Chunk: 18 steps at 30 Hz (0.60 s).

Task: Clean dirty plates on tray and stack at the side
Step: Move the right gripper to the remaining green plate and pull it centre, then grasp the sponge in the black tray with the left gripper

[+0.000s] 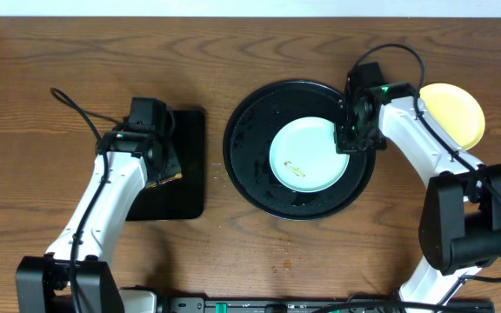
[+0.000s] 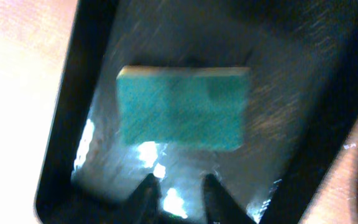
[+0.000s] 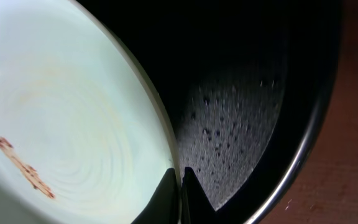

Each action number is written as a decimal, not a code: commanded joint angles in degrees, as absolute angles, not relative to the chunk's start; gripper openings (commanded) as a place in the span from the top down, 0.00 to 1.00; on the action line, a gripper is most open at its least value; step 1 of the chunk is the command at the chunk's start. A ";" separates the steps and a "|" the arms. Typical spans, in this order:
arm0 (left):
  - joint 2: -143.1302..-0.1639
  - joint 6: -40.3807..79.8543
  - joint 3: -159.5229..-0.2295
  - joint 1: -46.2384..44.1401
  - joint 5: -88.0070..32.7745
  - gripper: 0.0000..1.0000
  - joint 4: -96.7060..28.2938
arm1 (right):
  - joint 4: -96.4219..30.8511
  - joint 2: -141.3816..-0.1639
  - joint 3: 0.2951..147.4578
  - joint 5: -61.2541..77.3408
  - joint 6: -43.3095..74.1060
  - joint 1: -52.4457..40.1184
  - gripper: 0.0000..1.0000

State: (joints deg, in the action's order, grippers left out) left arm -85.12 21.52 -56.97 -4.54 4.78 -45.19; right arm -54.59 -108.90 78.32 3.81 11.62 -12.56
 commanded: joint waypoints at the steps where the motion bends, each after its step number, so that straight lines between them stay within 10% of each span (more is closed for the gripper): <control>1: -85.73 26.30 -54.70 -4.23 8.86 0.86 -46.70 | -54.68 -109.03 77.17 3.42 13.21 -12.73 0.99; 18: -85.73 28.95 -44.10 -4.23 16.10 0.88 -29.98 | -54.50 -109.03 76.79 3.22 13.04 -12.73 0.98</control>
